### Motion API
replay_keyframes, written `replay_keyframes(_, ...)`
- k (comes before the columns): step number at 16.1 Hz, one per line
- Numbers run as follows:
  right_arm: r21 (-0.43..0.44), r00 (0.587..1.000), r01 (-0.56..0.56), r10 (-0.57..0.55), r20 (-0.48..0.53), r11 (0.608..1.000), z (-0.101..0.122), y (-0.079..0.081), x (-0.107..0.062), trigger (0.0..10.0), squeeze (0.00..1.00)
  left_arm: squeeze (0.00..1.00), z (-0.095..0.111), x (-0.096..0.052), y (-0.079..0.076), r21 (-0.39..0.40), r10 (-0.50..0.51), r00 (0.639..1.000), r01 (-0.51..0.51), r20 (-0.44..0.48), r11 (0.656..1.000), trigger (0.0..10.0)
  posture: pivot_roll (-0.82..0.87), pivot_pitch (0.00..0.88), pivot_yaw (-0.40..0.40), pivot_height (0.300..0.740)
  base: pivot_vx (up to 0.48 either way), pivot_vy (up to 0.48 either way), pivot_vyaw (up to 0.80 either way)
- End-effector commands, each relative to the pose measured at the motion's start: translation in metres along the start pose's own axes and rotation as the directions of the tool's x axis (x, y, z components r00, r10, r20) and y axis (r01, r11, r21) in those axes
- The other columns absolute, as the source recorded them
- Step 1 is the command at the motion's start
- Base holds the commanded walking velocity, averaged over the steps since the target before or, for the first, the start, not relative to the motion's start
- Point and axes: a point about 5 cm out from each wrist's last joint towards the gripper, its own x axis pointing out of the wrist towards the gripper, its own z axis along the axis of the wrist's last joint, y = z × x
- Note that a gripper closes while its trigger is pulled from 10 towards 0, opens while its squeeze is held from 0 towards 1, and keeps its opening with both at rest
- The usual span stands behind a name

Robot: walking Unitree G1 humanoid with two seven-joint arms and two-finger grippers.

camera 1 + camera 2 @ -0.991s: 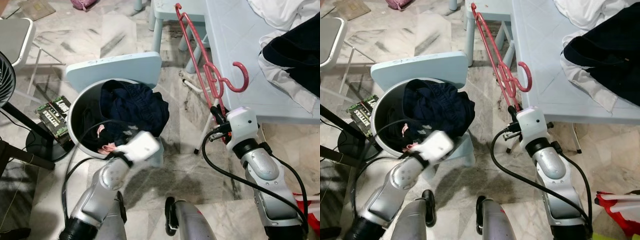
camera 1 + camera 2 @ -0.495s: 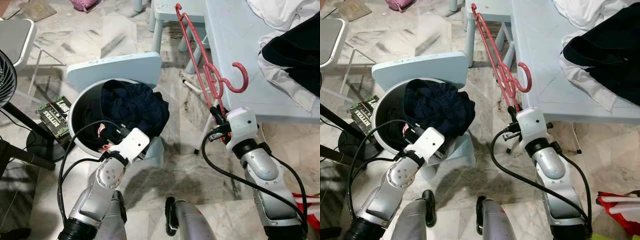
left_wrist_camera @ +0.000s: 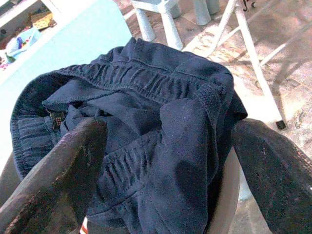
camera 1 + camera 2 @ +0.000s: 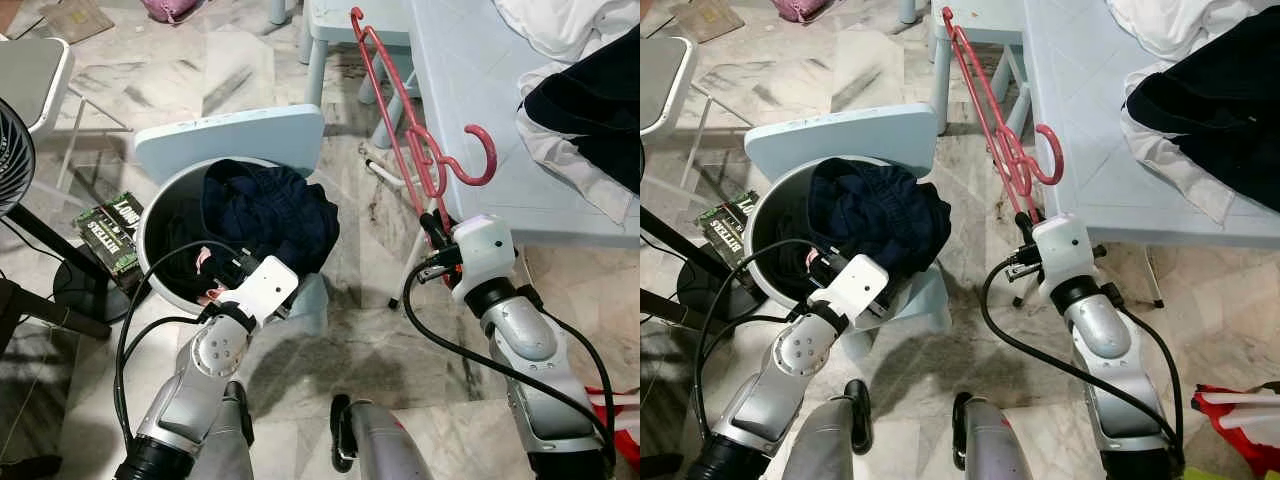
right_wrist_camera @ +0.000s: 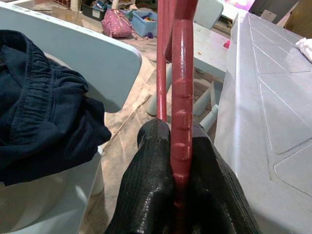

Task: Hang hanger

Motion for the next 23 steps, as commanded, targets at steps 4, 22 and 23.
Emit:
replay_keyframes(4,0.033,0.999,0.033,-0.032,-0.019,0.999,-0.011,-0.004,0.001,10.0,0.0,0.0,-0.023,0.011,0.035,-0.549,0.314,0.906,-0.421,-0.282,0.722,10.0,-0.06,0.223,-0.044,0.74,0.0,0.0,0.0)
replay_keyframes(22,-0.015,1.0,0.002,-0.002,0.01,1.0,-0.005,0.001,-0.004,10.0,0.0,0.0,0.013,0.057,-0.007,-0.756,0.004,0.958,-0.229,-0.287,0.613,10.0,-0.1,0.249,-0.045,0.74,0.0,0.0,0.0)
replay_keyframes(23,-0.017,1.0,-0.001,0.001,0.011,1.0,-0.005,0.001,-0.004,10.0,0.0,0.0,0.016,0.056,-0.011,-0.762,-0.011,0.96,-0.215,-0.28,0.611,10.0,-0.1,0.248,-0.045,0.74,0.0,0.0,0.0)
